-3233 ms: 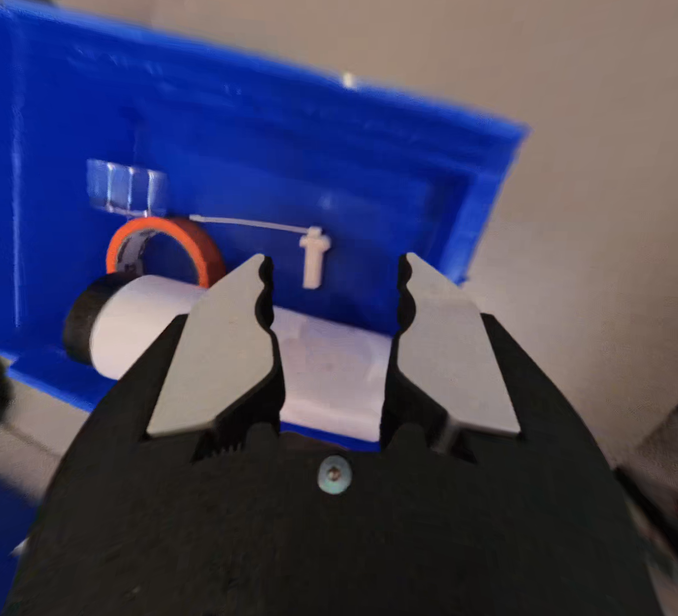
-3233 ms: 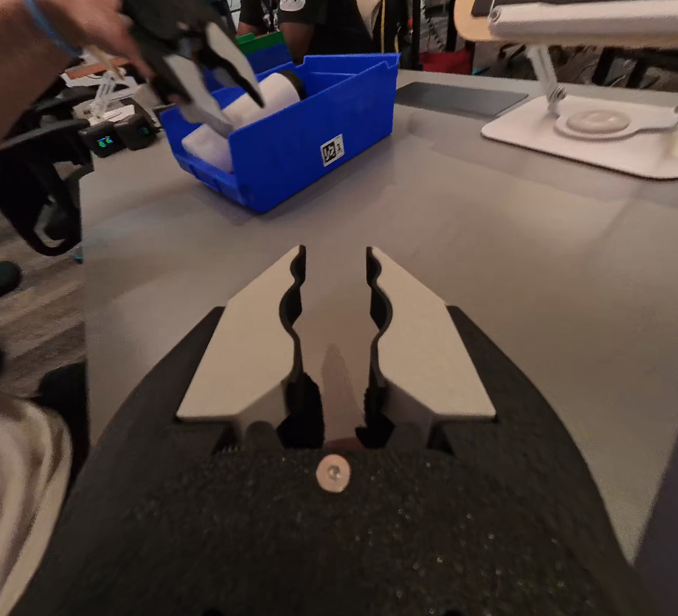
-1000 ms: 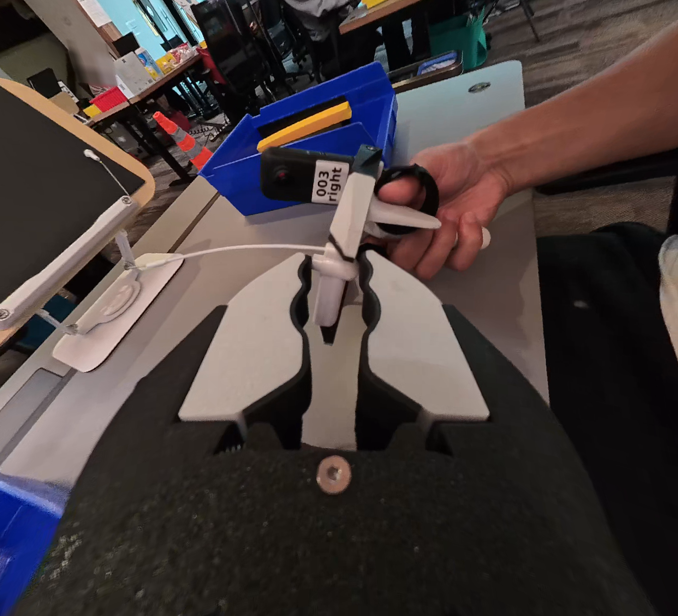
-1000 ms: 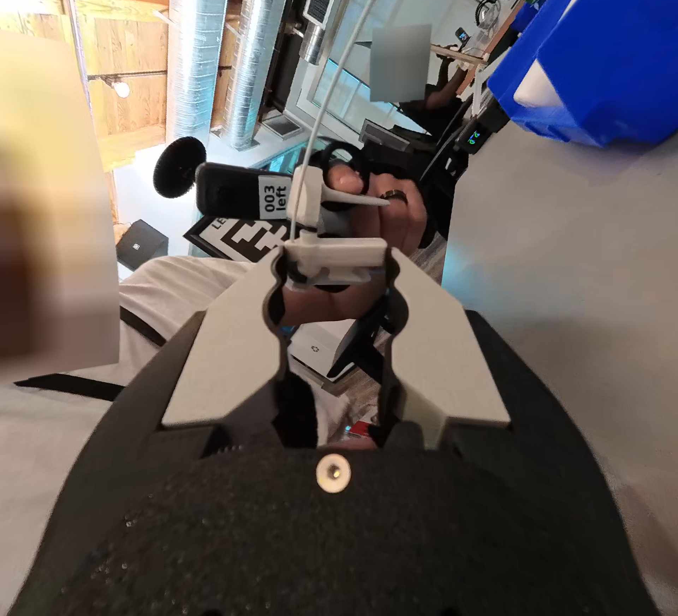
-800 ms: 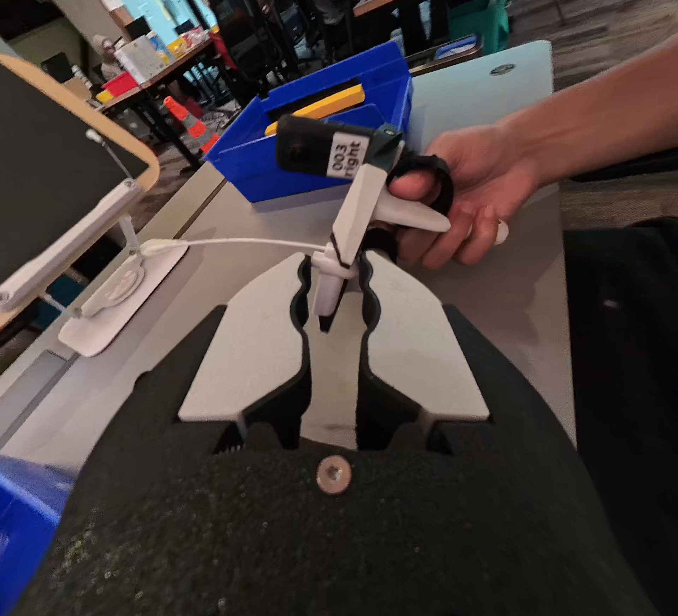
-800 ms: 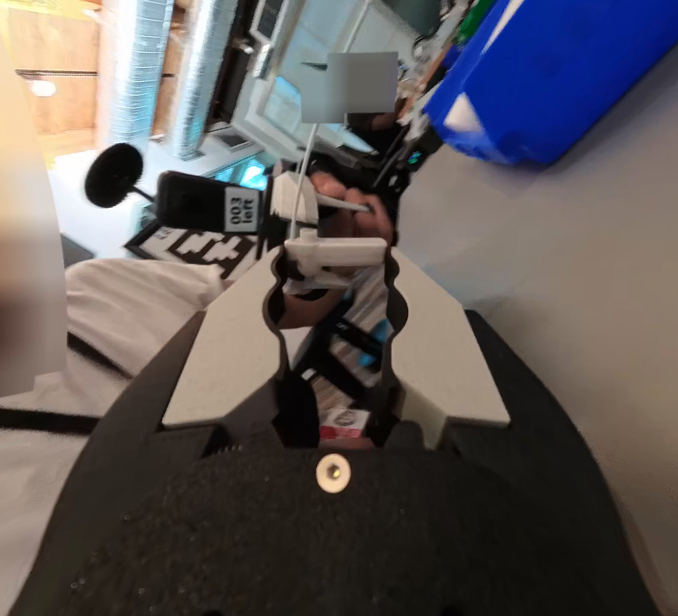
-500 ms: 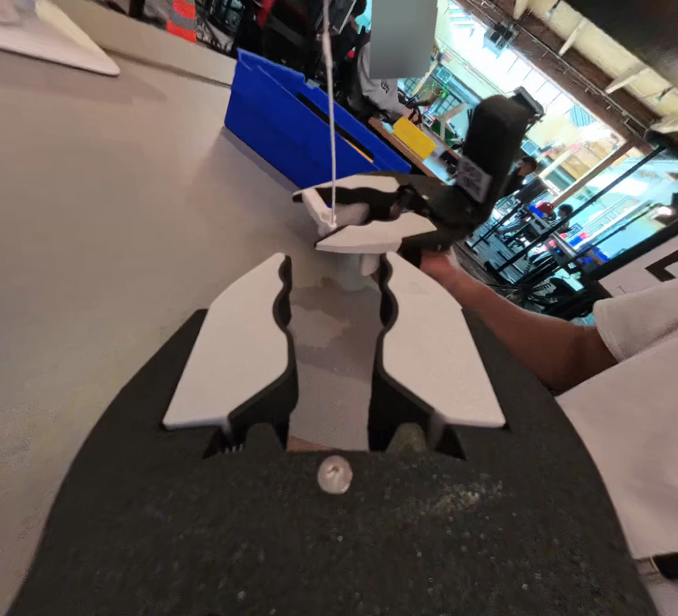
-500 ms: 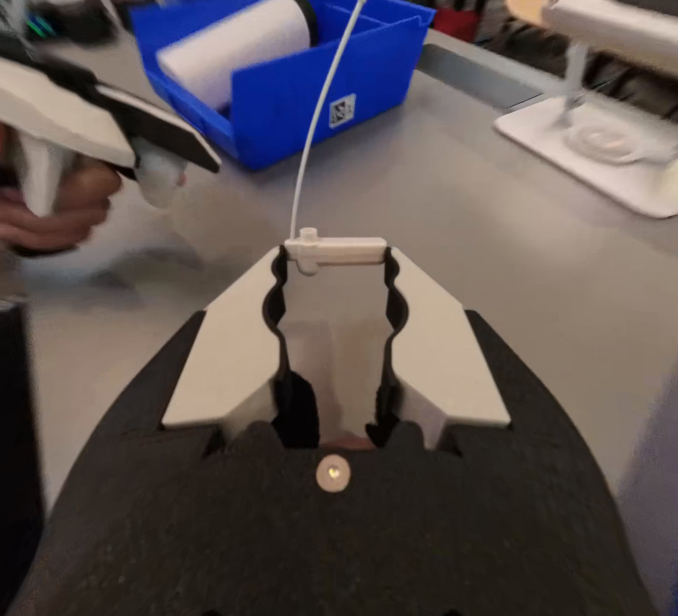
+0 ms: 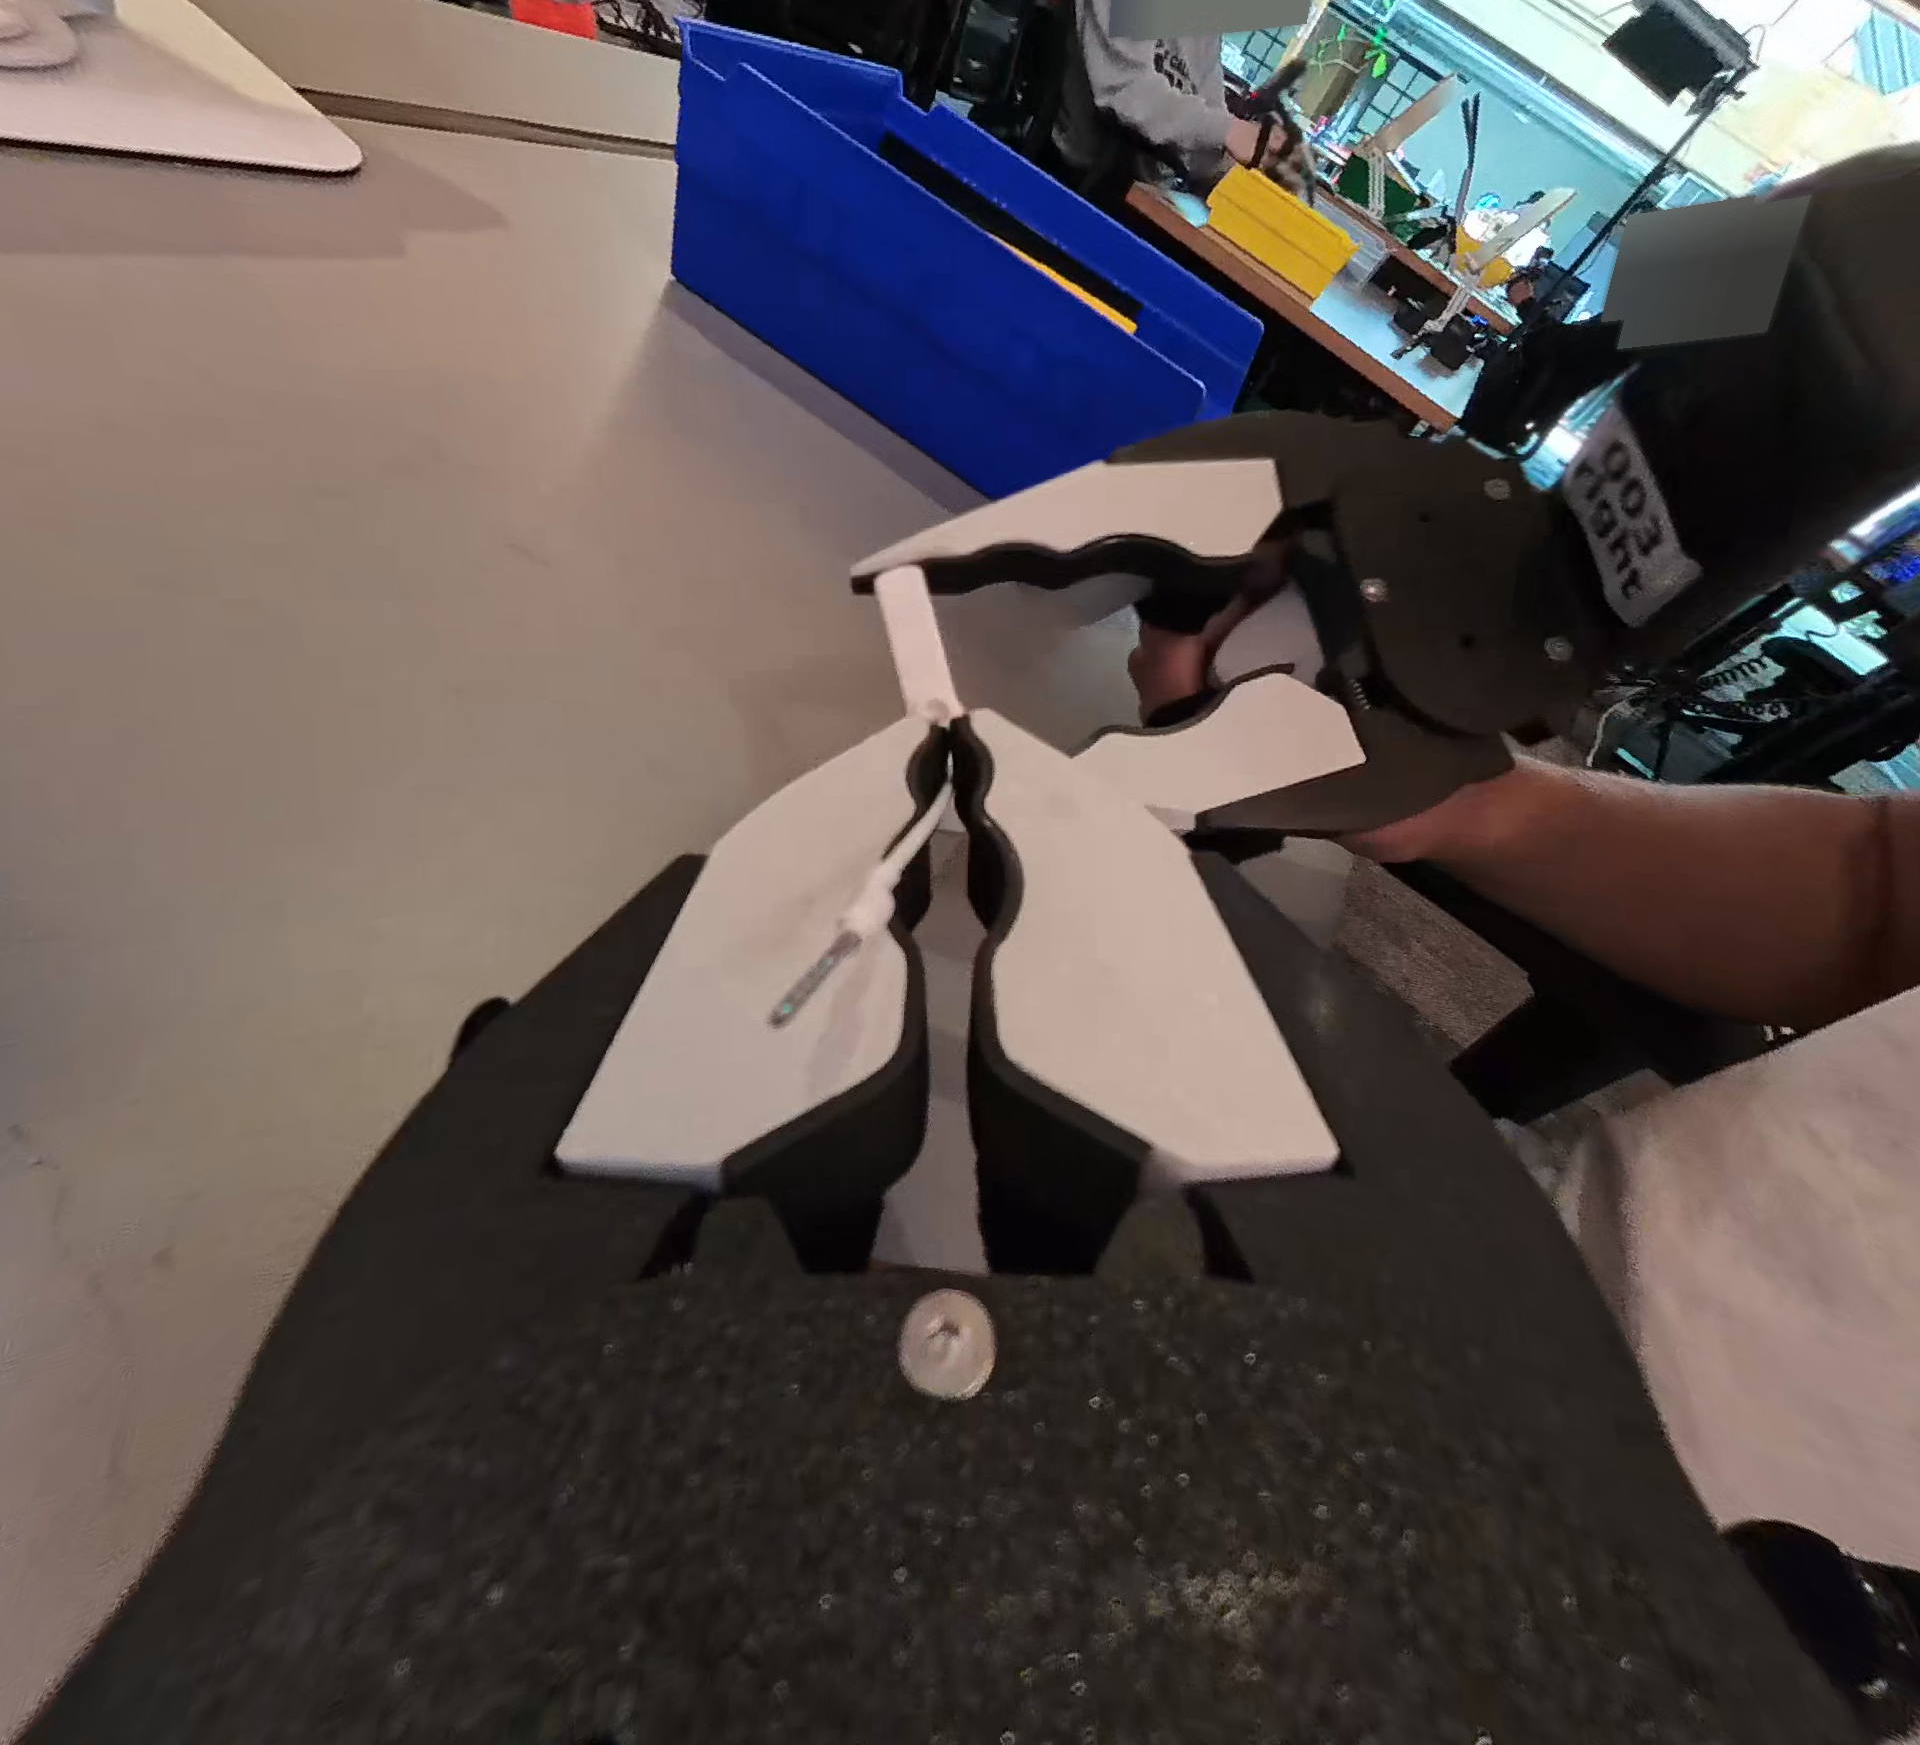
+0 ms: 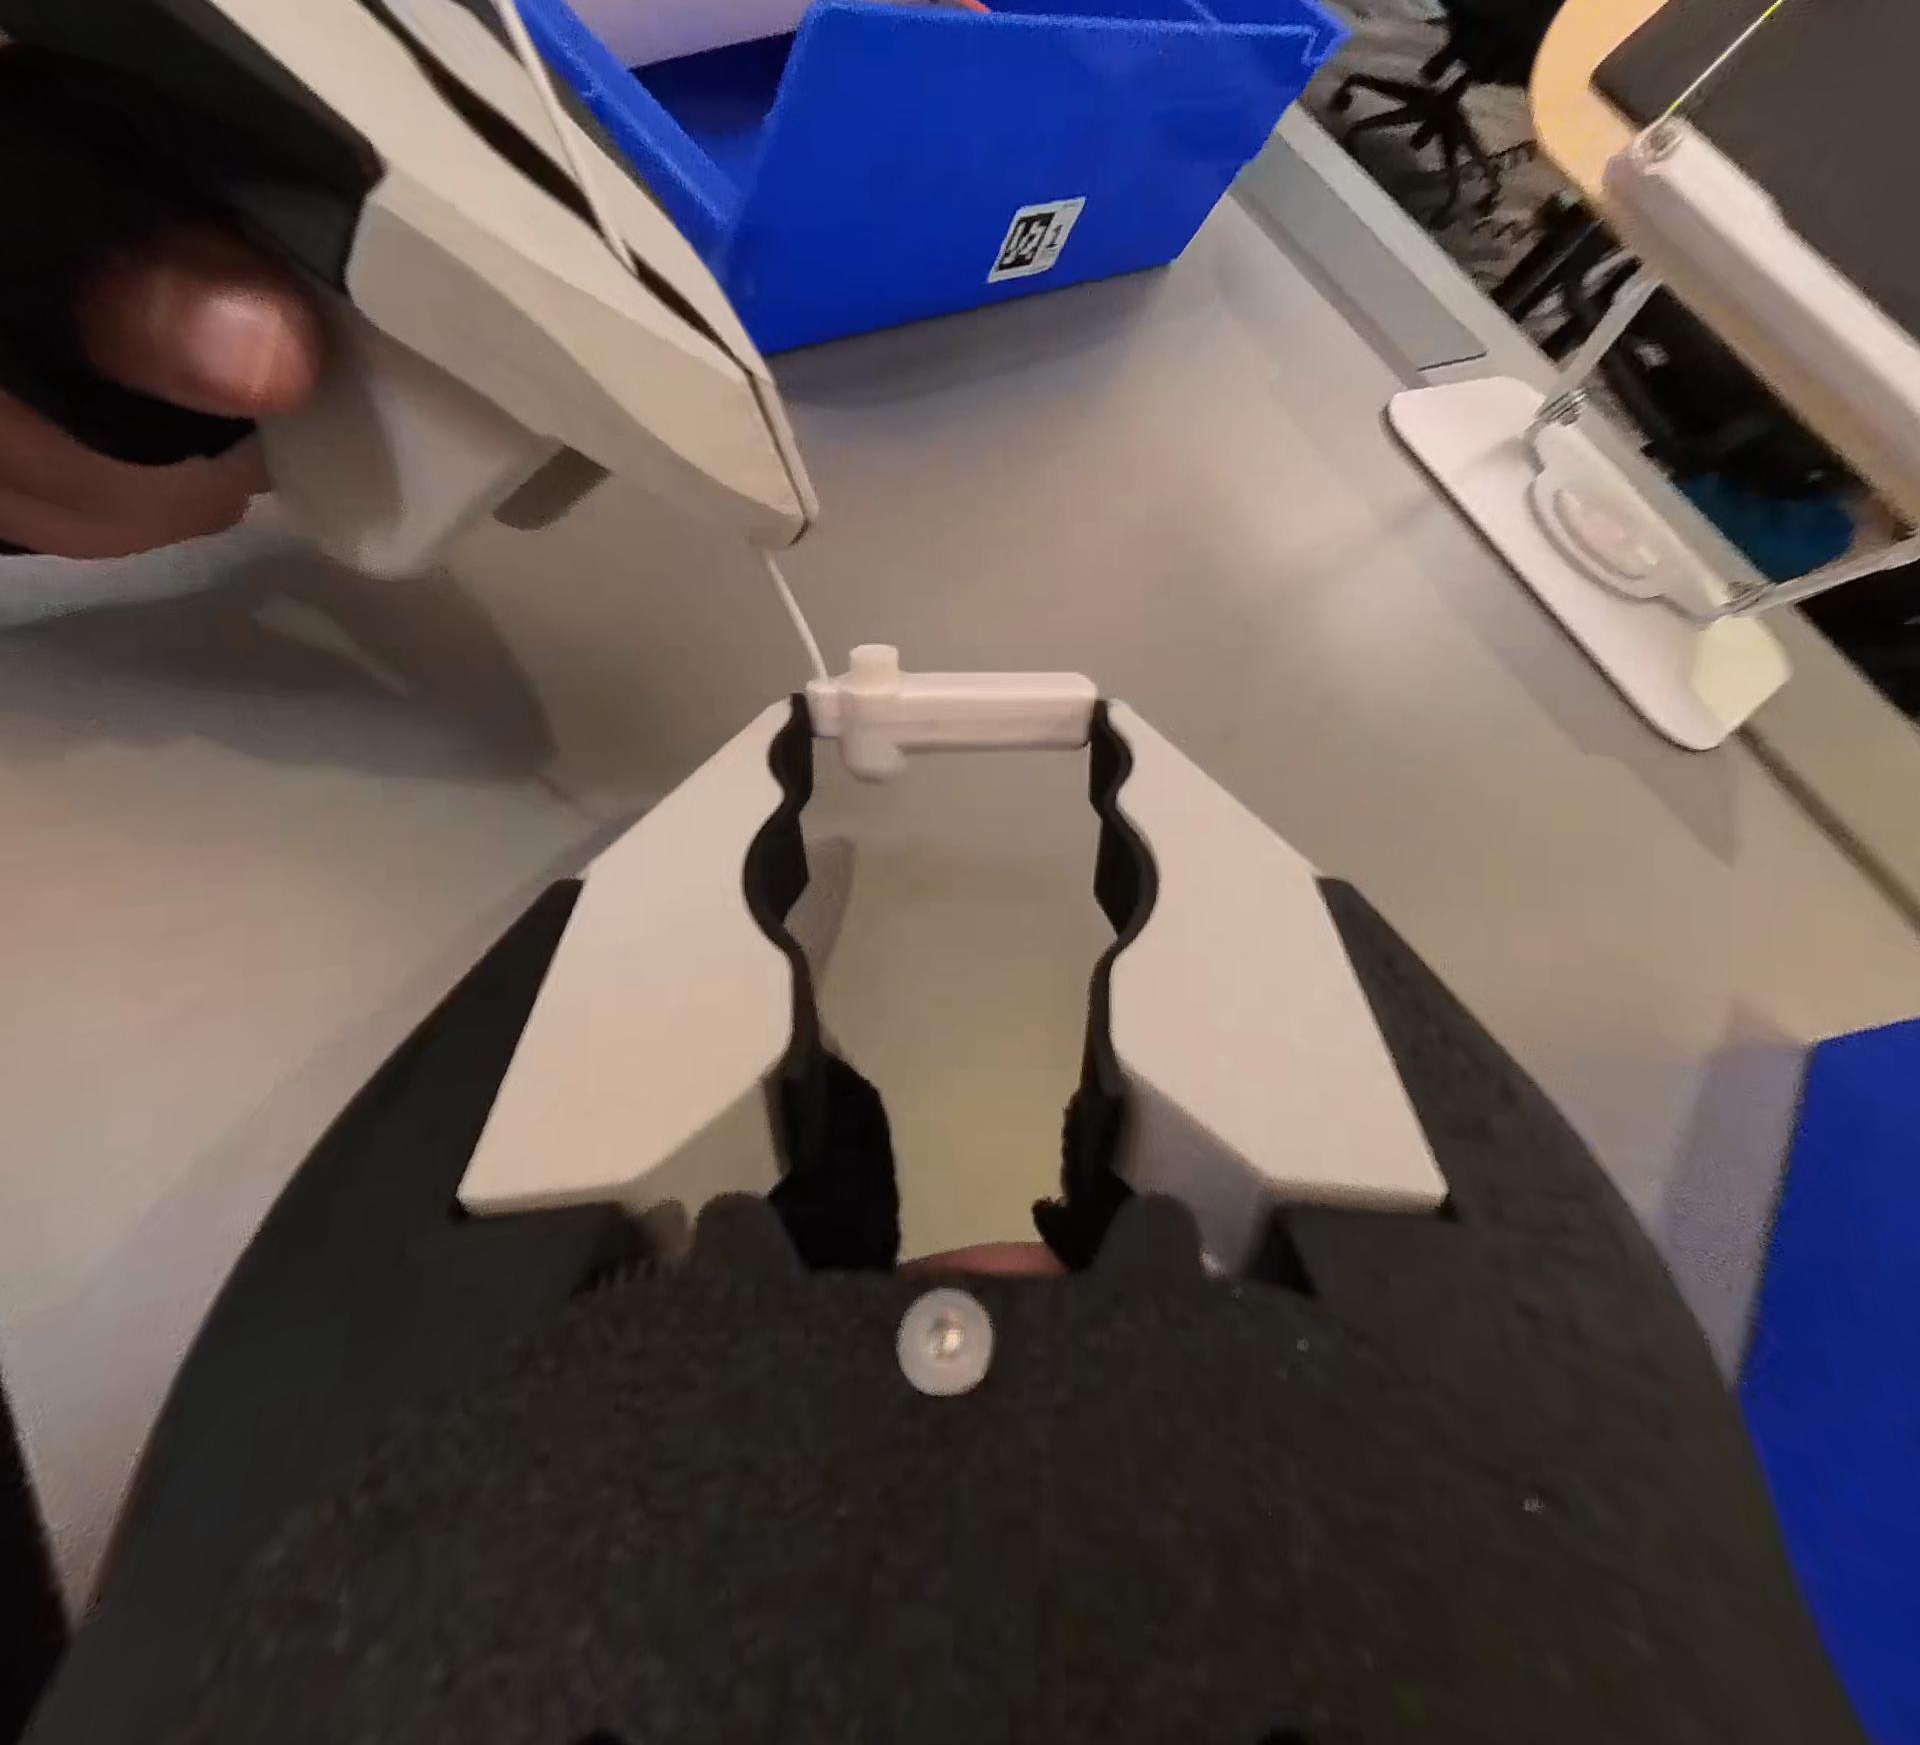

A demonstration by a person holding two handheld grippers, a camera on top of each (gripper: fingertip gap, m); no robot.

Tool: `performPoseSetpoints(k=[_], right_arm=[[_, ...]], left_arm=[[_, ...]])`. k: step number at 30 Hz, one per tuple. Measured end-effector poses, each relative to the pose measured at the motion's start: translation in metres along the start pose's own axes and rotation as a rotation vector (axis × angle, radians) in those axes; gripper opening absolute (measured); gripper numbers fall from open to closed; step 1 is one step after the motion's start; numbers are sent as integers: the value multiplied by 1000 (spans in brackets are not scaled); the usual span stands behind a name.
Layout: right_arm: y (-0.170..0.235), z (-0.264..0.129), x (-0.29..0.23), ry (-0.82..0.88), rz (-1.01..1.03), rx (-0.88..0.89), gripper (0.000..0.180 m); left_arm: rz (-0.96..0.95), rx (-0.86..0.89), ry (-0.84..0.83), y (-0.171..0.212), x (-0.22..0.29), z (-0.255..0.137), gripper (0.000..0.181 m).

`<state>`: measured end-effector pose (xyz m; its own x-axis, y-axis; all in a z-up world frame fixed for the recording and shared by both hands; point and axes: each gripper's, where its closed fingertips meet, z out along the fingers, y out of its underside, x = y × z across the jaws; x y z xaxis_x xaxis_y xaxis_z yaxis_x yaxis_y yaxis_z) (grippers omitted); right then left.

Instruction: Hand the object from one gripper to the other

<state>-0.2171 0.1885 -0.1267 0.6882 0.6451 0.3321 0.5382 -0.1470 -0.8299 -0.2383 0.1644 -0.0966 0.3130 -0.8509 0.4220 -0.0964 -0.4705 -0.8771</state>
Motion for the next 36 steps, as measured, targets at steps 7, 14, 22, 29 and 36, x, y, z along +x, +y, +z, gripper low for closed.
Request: performPoseSetpoints(k=[7, 14, 22, 29, 36], right_arm=[[0, -3, -13, -262, 261, 50, 65], [-49, -44, -13, -722, 610, 321, 62], [-64, -52, -76, -944, 328, 200, 35], [-68, -55, -67, -885, 334, 288, 2], [-72, -67, -8, -810, 609, 461, 2]], left_arm=[[30, -7, 26, -1, -2, -9, 1], [49, -87, 141, 13, 17, -5, 1], [136, -238, 294, 46, 67, 17, 1], [147, -245, 271, 51, 63, 16, 0], [180, -76, 167, 20, 35, -3, 51]])
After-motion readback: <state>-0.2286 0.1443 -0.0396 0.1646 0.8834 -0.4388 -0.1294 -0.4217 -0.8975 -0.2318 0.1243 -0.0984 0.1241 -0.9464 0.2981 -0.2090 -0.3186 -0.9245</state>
